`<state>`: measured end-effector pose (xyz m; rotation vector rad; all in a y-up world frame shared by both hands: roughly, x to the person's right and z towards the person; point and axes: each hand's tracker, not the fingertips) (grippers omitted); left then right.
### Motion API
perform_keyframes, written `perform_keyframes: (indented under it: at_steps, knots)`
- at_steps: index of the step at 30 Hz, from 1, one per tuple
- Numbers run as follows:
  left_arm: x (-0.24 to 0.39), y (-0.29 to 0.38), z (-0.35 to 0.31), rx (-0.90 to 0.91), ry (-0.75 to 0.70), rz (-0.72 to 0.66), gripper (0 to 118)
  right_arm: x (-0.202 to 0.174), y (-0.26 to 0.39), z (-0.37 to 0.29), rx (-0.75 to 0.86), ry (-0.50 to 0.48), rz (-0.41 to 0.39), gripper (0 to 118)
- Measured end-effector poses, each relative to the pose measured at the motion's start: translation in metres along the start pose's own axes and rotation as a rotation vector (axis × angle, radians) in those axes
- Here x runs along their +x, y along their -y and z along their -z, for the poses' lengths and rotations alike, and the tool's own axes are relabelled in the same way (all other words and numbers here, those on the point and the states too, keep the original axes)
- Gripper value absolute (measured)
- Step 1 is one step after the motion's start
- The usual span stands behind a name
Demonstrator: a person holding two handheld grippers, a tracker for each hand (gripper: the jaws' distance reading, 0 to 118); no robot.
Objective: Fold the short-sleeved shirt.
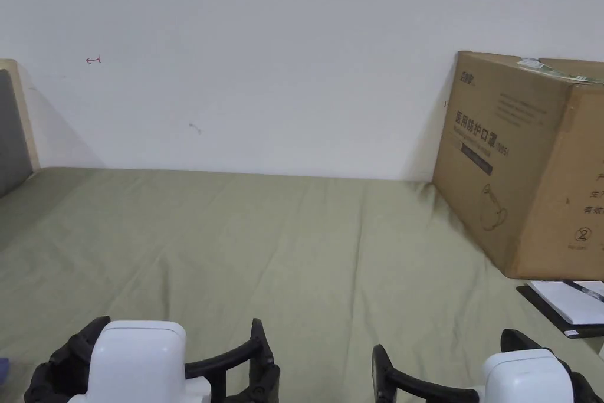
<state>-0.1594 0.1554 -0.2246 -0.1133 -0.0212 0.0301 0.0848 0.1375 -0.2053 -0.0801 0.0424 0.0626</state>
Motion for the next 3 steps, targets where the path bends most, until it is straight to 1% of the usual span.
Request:
perform_keyframes:
  at_steps: [3]
  knots:
    - [-0.0022,0.0032,0.0064,-0.025,0.004,-0.019,118,-0.0004,0.0006,0.0001,-0.001,-0.002,0.004,118]
